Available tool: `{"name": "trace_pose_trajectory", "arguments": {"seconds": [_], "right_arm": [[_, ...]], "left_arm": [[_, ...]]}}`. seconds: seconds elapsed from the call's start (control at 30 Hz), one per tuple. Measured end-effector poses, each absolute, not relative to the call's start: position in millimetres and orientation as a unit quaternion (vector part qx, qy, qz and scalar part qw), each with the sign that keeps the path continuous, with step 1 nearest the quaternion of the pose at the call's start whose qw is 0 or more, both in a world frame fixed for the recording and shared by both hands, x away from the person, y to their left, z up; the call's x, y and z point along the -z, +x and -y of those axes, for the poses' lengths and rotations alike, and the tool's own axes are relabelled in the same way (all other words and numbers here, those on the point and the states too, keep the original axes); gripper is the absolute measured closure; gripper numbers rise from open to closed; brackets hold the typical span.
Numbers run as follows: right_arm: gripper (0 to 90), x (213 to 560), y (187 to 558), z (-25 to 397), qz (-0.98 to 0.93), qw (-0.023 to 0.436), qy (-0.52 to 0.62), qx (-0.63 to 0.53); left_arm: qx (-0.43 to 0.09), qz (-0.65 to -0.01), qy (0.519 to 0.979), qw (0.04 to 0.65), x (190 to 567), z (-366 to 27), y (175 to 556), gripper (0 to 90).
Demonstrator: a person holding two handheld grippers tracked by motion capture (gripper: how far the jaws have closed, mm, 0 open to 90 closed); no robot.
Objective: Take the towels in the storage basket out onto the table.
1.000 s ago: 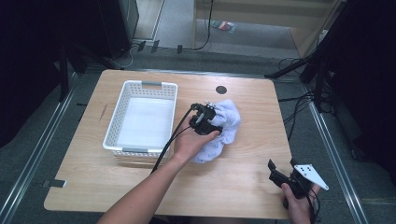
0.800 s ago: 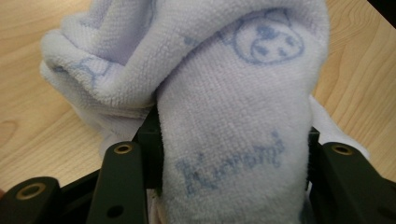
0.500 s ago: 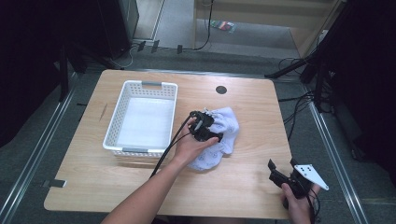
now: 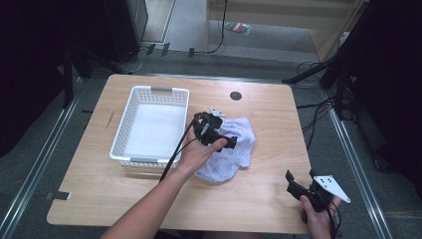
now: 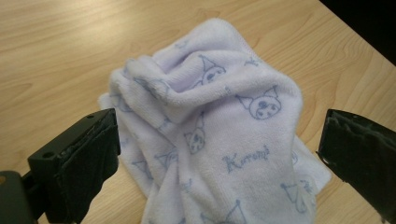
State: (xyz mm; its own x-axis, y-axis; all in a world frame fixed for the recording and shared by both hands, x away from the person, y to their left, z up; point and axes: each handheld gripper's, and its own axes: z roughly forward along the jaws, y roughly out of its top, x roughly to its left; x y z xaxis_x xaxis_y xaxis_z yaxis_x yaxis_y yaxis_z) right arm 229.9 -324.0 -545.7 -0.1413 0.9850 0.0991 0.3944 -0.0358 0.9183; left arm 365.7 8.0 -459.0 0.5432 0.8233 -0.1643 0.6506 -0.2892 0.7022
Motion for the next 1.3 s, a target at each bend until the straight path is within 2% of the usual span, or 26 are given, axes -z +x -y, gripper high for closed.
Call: {"name": "trace_pose_trajectory", "arguments": {"seconds": [0.43, 1.3], "right_arm": [[13.5, 545.7, 229.9, 324.0, -0.610, 0.330, 0.568, -0.444], [13.5, 545.7, 230.5, 323.5, -0.610, 0.331, 0.570, -0.440]], "left_arm": [[-0.177, -0.470, 0.769, 0.396, 426.6, -47.9, 354.5, 0.0], [-0.188, -0.474, 0.741, 0.436, 410.4, -124.8, 338.3, 0.0]]}}
